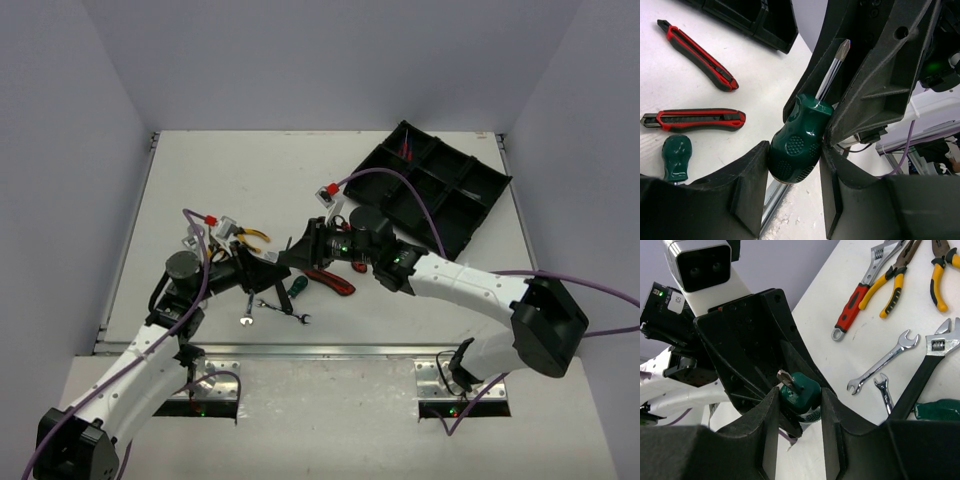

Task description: Sort the tools into containers

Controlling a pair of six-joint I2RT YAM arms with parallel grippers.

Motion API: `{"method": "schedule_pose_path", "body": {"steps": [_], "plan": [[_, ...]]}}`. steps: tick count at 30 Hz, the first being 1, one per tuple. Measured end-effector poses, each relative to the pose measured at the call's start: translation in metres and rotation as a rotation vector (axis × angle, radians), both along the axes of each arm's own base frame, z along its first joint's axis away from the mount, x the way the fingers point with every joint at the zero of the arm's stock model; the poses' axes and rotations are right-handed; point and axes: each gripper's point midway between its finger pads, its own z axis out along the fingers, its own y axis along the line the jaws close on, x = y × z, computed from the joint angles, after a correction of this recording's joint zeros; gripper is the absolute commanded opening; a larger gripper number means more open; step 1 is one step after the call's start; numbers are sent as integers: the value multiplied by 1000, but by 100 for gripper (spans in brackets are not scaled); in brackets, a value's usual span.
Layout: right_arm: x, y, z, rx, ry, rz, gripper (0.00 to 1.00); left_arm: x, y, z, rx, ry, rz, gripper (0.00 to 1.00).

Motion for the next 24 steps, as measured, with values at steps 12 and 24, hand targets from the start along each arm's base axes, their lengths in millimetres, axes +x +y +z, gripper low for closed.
{"method": "schedule_pose_path", "body": {"steps": [12, 24], "plan": [[-3, 2, -2, -15, -18, 18, 0, -3, 1, 4, -3, -30, 1, 100], [43, -23, -13, -170, -47, -153, 0, 28, 32, 31, 139, -24, 259, 100]]}}
